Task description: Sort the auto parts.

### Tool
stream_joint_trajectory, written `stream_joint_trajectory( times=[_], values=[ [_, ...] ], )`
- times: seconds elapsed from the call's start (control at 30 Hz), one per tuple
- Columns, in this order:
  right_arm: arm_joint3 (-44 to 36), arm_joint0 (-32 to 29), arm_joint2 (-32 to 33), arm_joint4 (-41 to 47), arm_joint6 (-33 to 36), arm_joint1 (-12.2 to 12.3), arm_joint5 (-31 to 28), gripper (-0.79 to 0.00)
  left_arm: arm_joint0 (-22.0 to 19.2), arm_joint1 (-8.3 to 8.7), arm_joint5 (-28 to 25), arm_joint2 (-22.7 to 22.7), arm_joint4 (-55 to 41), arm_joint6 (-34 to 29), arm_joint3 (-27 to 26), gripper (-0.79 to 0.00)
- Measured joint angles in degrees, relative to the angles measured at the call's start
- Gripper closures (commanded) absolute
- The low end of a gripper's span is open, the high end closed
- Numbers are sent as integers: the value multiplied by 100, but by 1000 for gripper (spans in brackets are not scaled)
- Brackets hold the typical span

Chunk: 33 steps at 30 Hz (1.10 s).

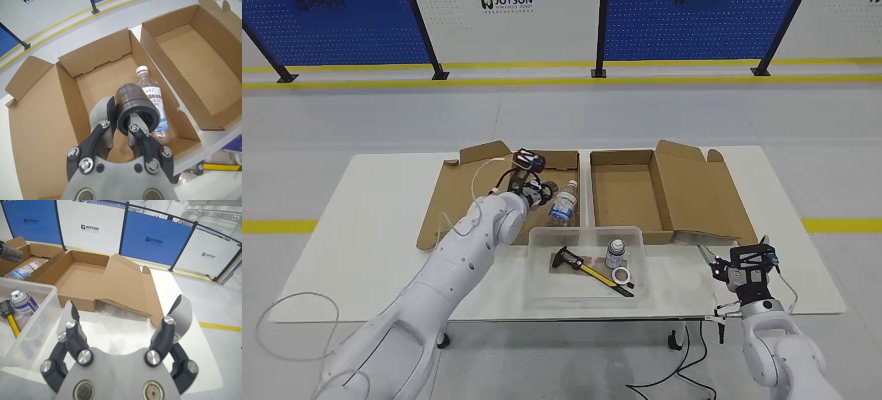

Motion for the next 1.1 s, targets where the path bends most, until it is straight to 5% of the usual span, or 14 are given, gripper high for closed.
stream_joint_trajectory(
  times=[0.6, 1.1],
  values=[
    [0, 0, 0, 0, 0, 0, 0, -785, -814, -611, -594, 591, 427, 62, 1824, 0],
    [0, 0, 0, 0, 0, 0, 0, -785, -1059, -902, -763, 678, 552, 105, 2570, 0]
  ],
)
